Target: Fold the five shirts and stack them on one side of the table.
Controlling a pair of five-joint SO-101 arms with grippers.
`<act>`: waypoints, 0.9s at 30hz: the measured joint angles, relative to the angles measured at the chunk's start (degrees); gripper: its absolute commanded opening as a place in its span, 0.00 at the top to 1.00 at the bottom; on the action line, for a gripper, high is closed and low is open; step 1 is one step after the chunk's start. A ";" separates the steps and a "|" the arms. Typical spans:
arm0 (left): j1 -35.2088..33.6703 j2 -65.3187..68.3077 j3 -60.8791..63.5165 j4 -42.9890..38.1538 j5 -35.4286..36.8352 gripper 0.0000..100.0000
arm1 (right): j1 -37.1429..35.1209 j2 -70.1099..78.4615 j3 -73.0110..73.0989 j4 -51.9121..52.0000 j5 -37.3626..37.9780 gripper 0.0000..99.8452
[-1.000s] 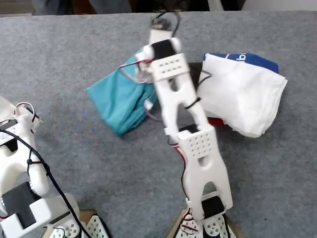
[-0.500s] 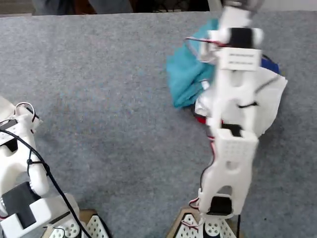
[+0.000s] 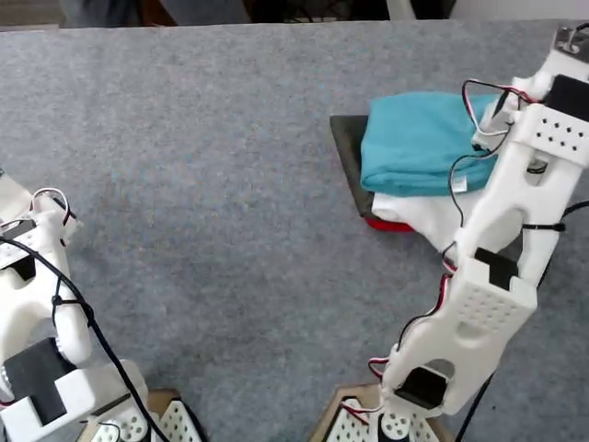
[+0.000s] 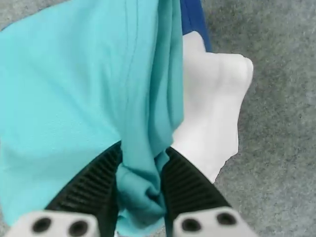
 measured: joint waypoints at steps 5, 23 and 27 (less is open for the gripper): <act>0.00 0.00 0.00 0.00 0.00 0.97 | 0.09 0.09 0.00 0.00 0.09 0.74; 8.88 -18.90 18.64 0.00 -16.44 0.97 | 0.88 -20.66 5.10 0.00 0.53 0.99; 8.88 -33.32 28.57 2.11 -22.24 0.97 | -3.87 -29.89 16.53 0.00 6.68 0.99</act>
